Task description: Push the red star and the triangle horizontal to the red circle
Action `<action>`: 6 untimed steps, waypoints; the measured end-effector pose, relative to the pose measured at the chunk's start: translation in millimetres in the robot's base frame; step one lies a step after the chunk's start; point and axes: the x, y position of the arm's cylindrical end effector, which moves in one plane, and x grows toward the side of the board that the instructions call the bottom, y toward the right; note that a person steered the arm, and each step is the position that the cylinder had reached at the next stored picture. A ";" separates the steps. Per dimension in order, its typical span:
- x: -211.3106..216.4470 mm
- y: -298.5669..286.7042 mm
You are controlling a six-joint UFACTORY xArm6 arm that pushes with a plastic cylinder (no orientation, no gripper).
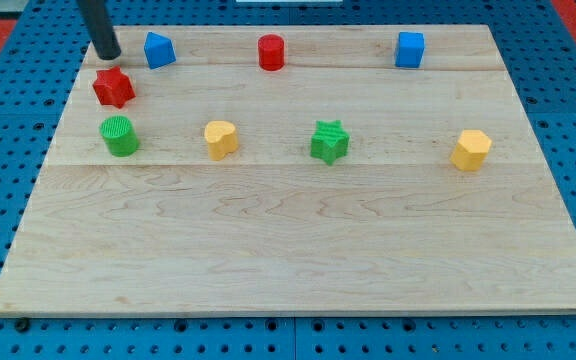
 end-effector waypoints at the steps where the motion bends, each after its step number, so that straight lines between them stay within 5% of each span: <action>1: -3.7 8.5; 6: -7.9 43.7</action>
